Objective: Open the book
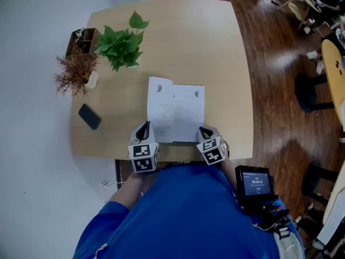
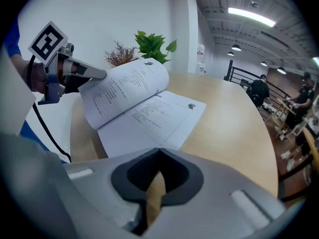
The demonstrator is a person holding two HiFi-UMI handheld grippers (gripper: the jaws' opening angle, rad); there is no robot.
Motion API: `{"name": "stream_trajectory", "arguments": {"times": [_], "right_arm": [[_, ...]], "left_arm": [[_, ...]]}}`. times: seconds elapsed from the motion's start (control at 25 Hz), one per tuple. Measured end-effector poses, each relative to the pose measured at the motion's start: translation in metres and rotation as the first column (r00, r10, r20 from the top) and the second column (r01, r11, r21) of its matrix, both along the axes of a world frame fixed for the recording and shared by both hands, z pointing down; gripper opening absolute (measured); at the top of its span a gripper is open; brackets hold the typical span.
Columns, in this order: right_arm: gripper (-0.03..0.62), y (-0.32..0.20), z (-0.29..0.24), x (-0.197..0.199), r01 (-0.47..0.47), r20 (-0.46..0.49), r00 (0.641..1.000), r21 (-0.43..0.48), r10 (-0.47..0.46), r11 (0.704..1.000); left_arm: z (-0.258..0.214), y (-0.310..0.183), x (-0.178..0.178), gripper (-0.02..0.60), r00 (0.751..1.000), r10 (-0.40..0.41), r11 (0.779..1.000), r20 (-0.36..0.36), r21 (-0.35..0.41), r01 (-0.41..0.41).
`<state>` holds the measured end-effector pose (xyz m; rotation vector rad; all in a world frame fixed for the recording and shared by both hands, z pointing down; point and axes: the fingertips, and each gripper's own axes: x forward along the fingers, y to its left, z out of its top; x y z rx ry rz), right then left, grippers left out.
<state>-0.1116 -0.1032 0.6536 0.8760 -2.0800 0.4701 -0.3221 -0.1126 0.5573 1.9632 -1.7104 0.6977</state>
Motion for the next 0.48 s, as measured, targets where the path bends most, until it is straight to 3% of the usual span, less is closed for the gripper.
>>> {"name": "stream_trajectory", "arguments": {"times": [0.48], "right_arm": [[0.003, 0.0, 0.002, 0.0, -0.04, -0.038, 0.998, 0.009, 0.04, 0.999]], "left_arm": [[0.027, 0.002, -0.053, 0.025, 0.999, -0.034, 0.998, 0.02, -0.053, 0.035]]}}
